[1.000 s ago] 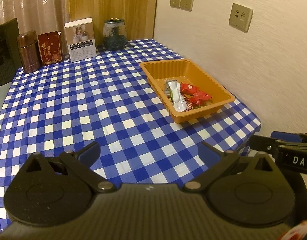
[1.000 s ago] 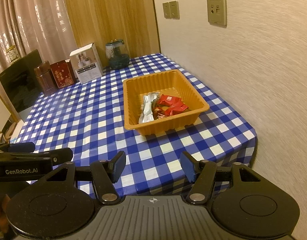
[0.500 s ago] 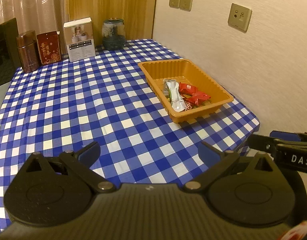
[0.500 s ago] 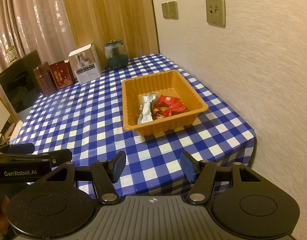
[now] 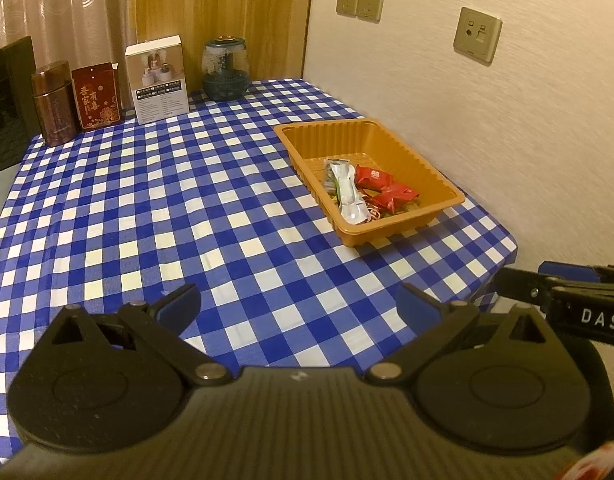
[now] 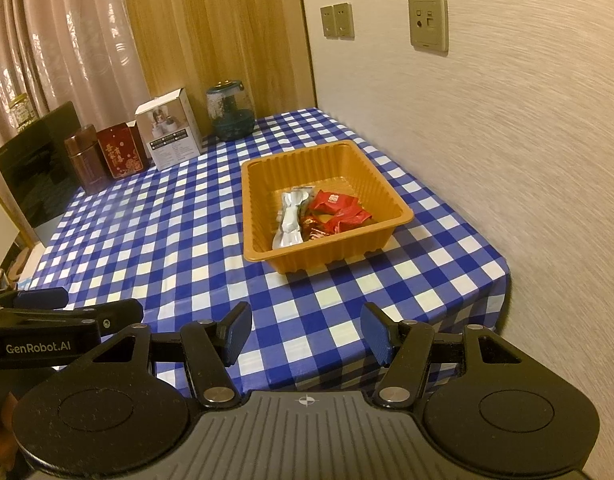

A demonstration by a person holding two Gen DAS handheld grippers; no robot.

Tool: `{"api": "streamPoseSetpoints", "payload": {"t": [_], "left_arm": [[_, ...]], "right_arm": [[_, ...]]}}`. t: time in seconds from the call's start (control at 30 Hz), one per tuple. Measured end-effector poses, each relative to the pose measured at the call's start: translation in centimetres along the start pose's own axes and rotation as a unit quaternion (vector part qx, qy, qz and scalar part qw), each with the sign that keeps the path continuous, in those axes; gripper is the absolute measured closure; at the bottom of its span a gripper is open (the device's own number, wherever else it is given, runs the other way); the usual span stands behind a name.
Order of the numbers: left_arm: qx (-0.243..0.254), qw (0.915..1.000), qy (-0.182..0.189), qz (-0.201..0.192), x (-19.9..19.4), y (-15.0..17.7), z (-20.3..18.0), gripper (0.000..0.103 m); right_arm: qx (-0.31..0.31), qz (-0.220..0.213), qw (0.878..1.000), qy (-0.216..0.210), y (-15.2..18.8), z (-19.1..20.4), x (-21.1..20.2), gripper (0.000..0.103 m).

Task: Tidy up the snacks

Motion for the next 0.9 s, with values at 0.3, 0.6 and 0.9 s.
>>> {"api": "streamPoseSetpoints", "payload": {"t": [0.3, 0.6, 0.9], "left_arm": [[0.0, 1.0, 0.001, 0.0, 0.0, 0.02, -0.02, 0.0], [-0.001, 1.0, 0.002, 0.0, 0.06, 0.03, -0.13, 0.0], [-0.008, 0.9999, 0.004, -0.008, -0.12, 0.22, -0.66, 0.0]], "right_arm": [[0.0, 0.0, 1.0, 0.0, -0.06, -0.09, -0.04, 0.043], [0.0, 0.0, 1.0, -0.001, -0.06, -0.15, -0.01, 0.043], [0.0, 0.0, 1.0, -0.001, -0.05, -0.2, 0.0, 0.043]]}}
Point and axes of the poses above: each gripper's, at about its wrist camera, not at the fingertips, and x roughly the way its jaws point, z to its left, y to its underside, the point moved 2 cm from there along x, roughly the way its jaws point, and after that the axes turned 6 degrees about x, right-handed, at the moved point
